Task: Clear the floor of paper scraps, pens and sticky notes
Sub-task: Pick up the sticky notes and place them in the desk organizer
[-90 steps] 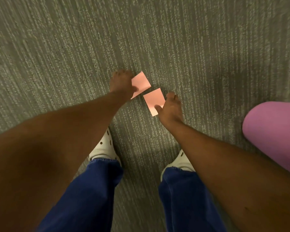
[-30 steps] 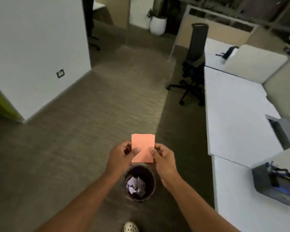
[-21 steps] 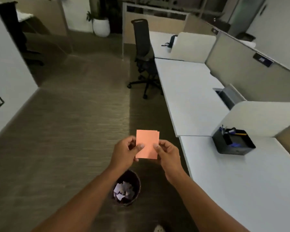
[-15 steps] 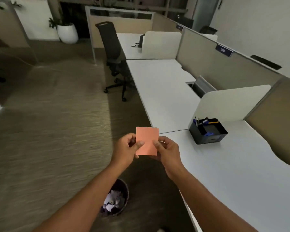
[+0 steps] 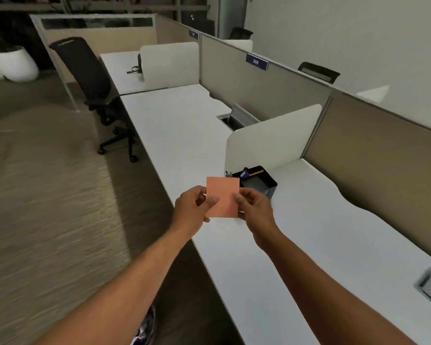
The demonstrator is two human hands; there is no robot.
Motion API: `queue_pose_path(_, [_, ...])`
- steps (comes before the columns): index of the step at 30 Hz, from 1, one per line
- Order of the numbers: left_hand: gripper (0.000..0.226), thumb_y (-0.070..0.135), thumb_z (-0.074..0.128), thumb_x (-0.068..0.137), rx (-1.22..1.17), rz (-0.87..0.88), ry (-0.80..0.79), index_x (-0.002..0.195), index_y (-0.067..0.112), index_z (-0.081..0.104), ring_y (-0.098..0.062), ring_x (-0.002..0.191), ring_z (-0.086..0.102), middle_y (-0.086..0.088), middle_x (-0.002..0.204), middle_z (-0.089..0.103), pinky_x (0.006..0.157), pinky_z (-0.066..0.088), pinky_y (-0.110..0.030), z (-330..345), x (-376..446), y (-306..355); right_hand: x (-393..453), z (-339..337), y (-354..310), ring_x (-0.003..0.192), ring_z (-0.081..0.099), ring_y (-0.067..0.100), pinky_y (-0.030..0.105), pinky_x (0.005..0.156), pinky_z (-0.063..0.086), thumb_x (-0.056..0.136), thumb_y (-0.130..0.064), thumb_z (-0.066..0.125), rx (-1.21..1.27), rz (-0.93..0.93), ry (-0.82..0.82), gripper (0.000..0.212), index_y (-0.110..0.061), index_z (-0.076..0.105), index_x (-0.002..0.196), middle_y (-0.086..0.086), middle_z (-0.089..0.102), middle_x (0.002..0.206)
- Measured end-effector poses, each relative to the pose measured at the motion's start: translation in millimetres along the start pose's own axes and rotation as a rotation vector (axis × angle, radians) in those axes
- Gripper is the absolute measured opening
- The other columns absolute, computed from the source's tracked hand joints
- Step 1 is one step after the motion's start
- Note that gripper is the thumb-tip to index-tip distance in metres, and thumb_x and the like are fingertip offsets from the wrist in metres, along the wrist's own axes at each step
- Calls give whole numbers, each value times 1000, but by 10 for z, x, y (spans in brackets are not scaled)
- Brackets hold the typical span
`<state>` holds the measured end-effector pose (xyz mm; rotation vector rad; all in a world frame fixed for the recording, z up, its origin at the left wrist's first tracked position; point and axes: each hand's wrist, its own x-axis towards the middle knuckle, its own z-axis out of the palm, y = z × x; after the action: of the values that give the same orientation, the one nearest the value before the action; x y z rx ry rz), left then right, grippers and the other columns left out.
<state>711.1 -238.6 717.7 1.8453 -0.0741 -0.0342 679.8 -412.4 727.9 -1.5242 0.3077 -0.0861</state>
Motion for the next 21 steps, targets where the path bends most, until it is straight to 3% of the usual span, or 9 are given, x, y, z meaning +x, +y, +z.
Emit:
queue_pose_path(3, [23,36,74,95,34,3,-42,113,22,72,-22,84,72,-1,96,74,56,60,-24,232,95,-2,117,-245,21,89,78,9,18,65,61,101,-19,67,36,-10,53,13,-28,68,110,-13,75,103])
queue_pose_path(9, [13,39,73,95,45,-3,-104,106,35,68,-12,83,72,14,95,73,55,58,-19,551,262,-33,299,-521,81,104,68,11,19,67,62,105,-13,59,-33,-22,57,47,-33,49,147,-9,65,117])
queue_pose_path(12, [13,36,76,94,10,1,-127,94,46,68,-5,76,72,22,83,74,54,58,-20,650,347,-30,403,-601,87,111,66,17,33,82,64,105,-16,59,-106,-66,55,49,-36,48,148,-5,62,122])
queue_pose_path(15, [10,34,76,94,4,-2,-147,97,40,69,-10,80,73,17,85,75,56,59,-22,726,461,-53,507,-678,66,112,66,25,48,91,63,102,-16,63,-173,-110,56,43,-42,59,135,0,65,123])
queue_pose_path(18, [14,36,75,94,11,1,-155,107,32,70,-13,85,73,14,95,74,55,57,-18,795,567,-53,617,-747,39,105,70,23,36,77,66,98,-14,69,-153,-107,66,38,-47,66,117,-1,69,115])
queue_pose_path(21, [17,35,75,95,25,-7,-148,110,29,71,-12,87,73,14,98,74,54,55,-16,842,690,-91,756,-819,51,97,73,18,22,65,61,95,-12,73,-136,-79,84,29,-37,71,110,0,73,107])
